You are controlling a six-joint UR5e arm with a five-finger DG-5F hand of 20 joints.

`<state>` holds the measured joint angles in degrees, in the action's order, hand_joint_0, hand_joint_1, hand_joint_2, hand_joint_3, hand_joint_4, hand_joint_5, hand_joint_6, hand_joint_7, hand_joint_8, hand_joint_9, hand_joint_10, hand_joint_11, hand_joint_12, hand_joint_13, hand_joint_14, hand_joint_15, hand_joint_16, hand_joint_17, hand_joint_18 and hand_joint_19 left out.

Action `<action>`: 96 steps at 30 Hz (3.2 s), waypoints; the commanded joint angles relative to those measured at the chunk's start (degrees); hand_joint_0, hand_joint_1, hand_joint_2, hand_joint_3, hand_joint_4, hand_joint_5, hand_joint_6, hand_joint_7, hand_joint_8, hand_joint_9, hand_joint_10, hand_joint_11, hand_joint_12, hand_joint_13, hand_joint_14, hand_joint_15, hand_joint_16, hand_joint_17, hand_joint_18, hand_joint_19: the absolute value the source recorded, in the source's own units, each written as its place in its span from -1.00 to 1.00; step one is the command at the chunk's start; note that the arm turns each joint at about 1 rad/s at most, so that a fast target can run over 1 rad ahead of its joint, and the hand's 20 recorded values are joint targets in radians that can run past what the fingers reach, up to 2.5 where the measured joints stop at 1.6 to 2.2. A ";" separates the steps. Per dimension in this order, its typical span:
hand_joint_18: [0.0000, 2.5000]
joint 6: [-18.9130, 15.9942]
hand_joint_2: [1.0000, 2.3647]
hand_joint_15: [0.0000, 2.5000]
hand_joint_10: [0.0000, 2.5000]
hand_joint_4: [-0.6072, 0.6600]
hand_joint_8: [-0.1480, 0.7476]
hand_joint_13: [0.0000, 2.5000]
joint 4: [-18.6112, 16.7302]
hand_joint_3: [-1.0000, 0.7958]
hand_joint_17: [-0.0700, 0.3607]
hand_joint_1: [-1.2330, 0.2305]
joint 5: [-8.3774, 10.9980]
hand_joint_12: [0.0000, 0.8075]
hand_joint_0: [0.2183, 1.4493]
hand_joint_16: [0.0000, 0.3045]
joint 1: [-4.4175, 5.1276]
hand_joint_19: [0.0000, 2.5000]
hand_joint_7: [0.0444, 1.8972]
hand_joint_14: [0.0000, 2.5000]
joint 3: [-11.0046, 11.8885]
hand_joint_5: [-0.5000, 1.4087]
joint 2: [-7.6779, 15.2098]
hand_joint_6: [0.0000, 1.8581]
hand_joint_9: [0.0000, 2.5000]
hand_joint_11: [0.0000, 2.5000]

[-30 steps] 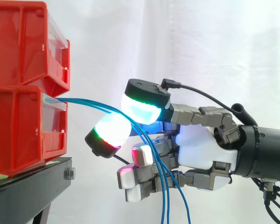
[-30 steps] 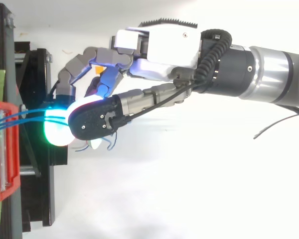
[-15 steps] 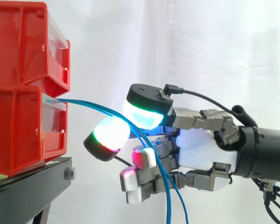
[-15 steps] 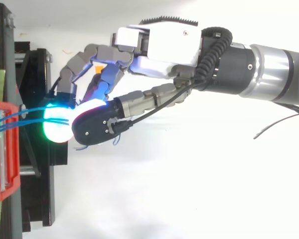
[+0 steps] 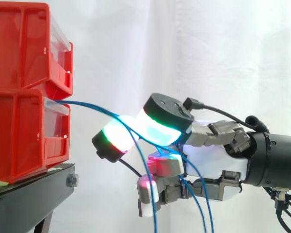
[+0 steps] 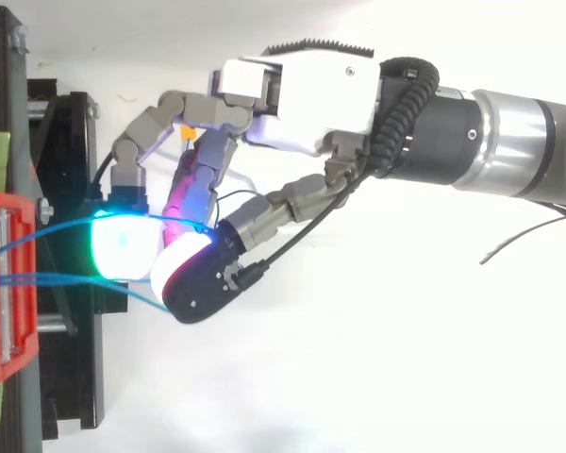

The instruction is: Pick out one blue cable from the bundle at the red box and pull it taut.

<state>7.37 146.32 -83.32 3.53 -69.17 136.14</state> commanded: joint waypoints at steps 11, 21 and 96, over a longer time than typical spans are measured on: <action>-0.27 0.54 -1.00 -0.40 -0.98 -0.03 -0.05 -0.03 0.02 -0.44 -0.21 -0.60 0.00 -0.10 -0.53 -0.71 0.24 -0.52 -0.30 -0.98 0.00 -0.60 0.01 0.04 0.20 -0.13; -0.32 0.45 -1.00 -0.41 -0.98 -0.11 -0.13 -0.06 0.02 -0.44 -0.22 0.21 0.00 -0.13 -0.41 -0.72 0.16 -0.46 -0.22 -0.98 0.09 -0.59 0.01 -0.05 0.15 -0.24; -0.32 0.89 -1.00 -0.38 -0.98 -0.02 -0.11 -0.09 1.07 -0.44 -0.17 0.18 0.00 -0.08 -0.48 -0.68 0.16 -0.48 -0.25 -0.98 0.44 -0.62 0.01 -0.17 0.05 -0.28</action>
<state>8.12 147.29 -83.32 3.69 -68.73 136.14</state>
